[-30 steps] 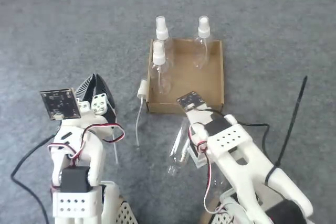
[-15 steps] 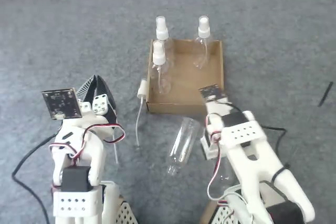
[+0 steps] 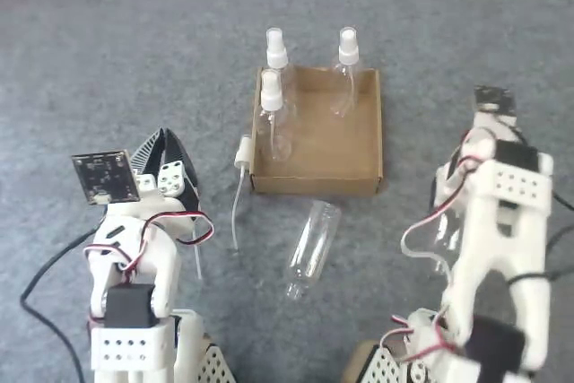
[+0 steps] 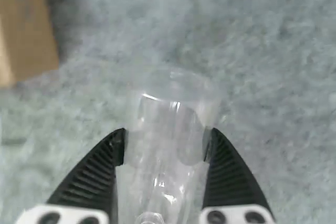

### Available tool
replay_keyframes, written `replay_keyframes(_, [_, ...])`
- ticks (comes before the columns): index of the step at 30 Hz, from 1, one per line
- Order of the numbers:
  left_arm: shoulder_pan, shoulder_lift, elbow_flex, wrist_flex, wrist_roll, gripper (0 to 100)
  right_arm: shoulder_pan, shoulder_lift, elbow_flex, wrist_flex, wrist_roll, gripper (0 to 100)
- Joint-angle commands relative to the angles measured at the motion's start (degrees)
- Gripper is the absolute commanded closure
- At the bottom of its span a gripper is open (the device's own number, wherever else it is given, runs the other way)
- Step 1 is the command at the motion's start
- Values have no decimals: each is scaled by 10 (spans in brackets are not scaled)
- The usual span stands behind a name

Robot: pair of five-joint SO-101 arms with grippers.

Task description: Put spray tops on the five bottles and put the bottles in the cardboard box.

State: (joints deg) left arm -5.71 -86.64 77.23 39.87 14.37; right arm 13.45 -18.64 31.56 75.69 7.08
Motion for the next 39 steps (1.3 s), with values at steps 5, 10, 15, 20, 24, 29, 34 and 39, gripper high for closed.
replay_keyframes(5, [3, 4, -6, -16, 1, 990, 87, 162, -100, -98, -18, 969])
replay_keyframes(10, [3, 4, -6, -14, 1, 990, 108, 224, -127, -97, -18, 842])
replay_keyframes(15, [3, 4, -6, -15, 1, 990, 123, 215, -129, -95, -18, 699])
replay_keyframes(20, [3, 4, -6, -15, 1, 990, 126, 153, -130, -95, -13, 719])
replay_keyframes(24, [3, 4, -6, -15, 1, 990, 151, 83, -119, -84, 32, 803])
replay_keyframes(29, [3, 4, -6, -15, 1, 990, 202, 21, -104, -22, 339, 844])
replay_keyframes(34, [3, 4, -6, -16, 1, 990, 255, 16, -73, 23, 503, 848])
replay_keyframes(39, [3, 4, -6, -16, 1, 990, 270, 48, -27, 20, 658, 866])
